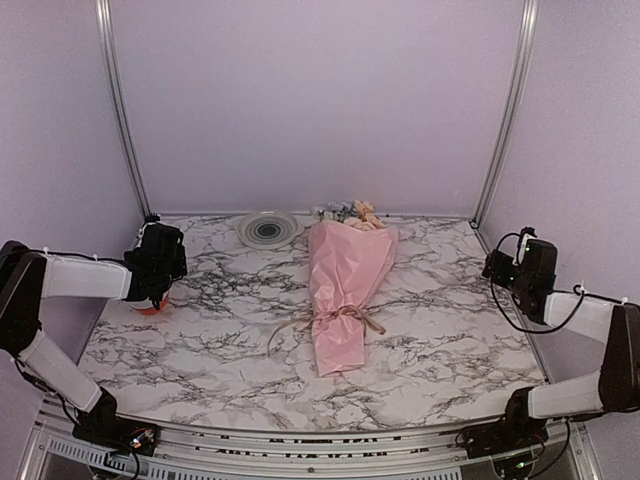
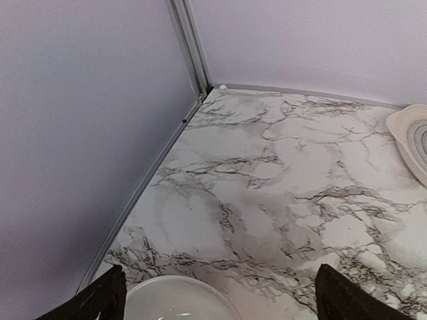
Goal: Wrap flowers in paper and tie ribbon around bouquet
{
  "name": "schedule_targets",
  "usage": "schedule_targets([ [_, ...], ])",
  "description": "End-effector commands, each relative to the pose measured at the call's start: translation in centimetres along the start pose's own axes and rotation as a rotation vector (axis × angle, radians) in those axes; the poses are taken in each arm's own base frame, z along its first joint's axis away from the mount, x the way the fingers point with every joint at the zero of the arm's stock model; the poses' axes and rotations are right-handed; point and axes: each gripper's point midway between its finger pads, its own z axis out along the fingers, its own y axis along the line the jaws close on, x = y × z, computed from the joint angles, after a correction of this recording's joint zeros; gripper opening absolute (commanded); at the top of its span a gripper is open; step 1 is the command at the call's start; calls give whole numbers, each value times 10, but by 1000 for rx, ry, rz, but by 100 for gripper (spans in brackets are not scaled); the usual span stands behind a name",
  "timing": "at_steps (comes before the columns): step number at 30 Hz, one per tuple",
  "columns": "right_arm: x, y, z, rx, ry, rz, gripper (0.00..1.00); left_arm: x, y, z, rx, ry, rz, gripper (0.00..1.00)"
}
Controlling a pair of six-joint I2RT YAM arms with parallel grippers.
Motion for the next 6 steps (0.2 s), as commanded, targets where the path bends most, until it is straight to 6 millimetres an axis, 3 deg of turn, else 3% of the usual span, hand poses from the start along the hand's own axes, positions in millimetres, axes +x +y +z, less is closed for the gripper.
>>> schedule_targets([
  [1,1,18,9,-104,-6,-43,92,-11,33,-6,-91,-78,-90,99],
  [6,15,17,16,-112,20,-53,91,-14,42,-3,-90,-94,-98,99],
])
